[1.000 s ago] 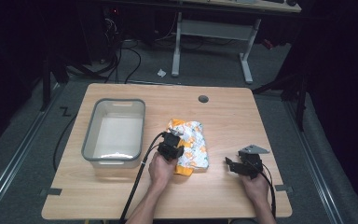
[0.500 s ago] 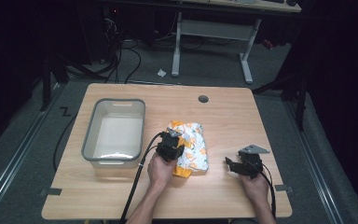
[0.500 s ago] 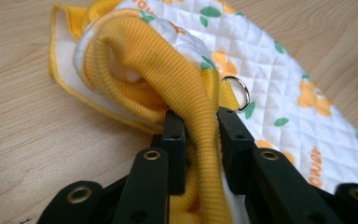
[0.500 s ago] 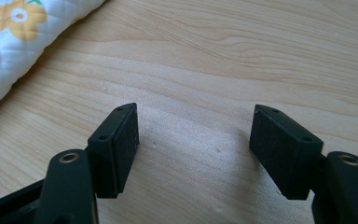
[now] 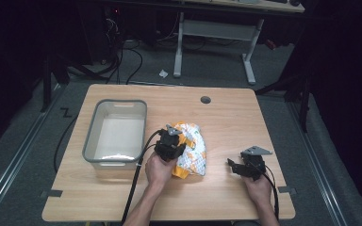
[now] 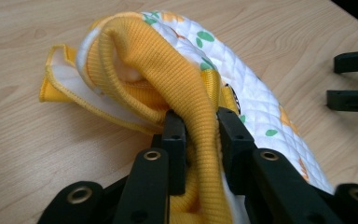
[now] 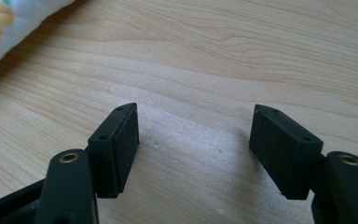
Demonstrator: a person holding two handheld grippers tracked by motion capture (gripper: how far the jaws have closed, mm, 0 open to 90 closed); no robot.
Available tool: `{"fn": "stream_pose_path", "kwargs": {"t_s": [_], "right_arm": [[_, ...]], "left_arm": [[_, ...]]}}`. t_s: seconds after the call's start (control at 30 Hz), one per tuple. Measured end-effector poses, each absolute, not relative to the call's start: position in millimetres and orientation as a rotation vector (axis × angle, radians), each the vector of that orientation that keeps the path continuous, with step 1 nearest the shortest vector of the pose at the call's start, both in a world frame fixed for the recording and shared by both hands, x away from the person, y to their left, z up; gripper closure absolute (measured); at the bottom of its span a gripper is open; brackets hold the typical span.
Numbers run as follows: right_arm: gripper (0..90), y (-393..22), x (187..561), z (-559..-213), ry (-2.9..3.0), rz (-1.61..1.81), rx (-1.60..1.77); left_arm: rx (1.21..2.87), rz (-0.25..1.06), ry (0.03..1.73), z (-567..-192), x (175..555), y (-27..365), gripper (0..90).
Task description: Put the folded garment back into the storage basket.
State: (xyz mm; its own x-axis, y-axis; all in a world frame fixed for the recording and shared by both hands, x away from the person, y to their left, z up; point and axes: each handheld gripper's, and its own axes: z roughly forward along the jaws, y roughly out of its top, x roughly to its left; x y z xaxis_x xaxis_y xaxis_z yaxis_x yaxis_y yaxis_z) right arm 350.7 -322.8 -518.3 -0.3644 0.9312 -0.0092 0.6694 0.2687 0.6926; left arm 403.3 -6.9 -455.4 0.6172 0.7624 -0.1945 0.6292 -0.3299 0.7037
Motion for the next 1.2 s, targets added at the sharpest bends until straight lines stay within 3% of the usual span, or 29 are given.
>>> {"fn": "stream_pose_path", "kwargs": {"t_s": [1.2], "right_arm": [[33.2,-321.4,350.3,-518.4,2.137,0.853,1.435]], "left_arm": [[1.952,0.209,1.051,-386.5,405.8,46.6,75.7]]}}
